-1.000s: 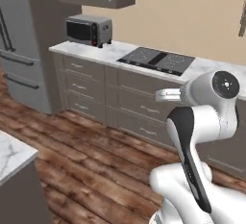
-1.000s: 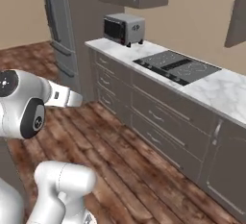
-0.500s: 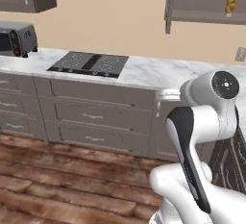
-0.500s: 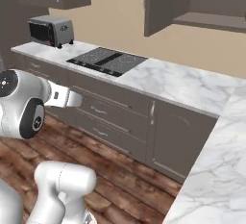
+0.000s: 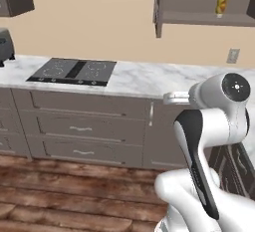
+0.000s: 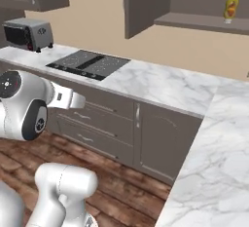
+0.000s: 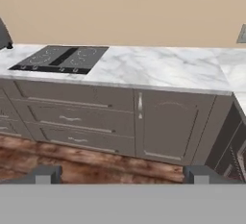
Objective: Move the mayonnaise and mustard from the cabinet to the dining counter.
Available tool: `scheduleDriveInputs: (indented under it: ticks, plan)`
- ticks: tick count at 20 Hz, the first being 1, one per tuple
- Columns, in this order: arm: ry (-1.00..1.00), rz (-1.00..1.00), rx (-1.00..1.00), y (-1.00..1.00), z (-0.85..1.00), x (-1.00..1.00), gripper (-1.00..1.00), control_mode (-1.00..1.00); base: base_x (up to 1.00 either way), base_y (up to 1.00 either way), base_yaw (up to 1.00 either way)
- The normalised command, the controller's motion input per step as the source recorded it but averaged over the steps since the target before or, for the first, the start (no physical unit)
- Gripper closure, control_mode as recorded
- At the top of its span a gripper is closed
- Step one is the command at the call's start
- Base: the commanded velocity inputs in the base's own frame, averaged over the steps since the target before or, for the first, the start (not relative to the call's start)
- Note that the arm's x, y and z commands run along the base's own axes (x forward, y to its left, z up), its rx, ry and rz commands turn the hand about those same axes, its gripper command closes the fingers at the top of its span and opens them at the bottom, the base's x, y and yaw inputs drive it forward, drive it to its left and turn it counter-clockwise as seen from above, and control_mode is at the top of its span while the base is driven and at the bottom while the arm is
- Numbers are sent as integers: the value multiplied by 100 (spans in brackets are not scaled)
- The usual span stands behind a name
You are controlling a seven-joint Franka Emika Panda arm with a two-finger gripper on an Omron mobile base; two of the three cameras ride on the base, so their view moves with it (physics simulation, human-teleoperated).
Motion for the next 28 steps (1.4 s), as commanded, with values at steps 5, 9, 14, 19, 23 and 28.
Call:
scheduleDriveInputs:
  ticks: [5, 9, 14, 19, 23, 28]
  plan:
    - [0, 0, 0, 0, 0, 0, -100, 100, 39, -18, -9]
    - [0, 0, 0, 0, 0, 0, -100, 100, 50, -8, -9]
    - [0, 0, 0, 0, 0, 0, -100, 100, 49, -13, -8]
    - [0, 0, 0, 0, 0, 0, -100, 100, 27, -18, -14]
    - [0, 0, 0, 0, 0, 0, -100, 100, 22, -16, -16]
    - [0, 0, 0, 0, 0, 0, -100, 100, 28, -1, -19]
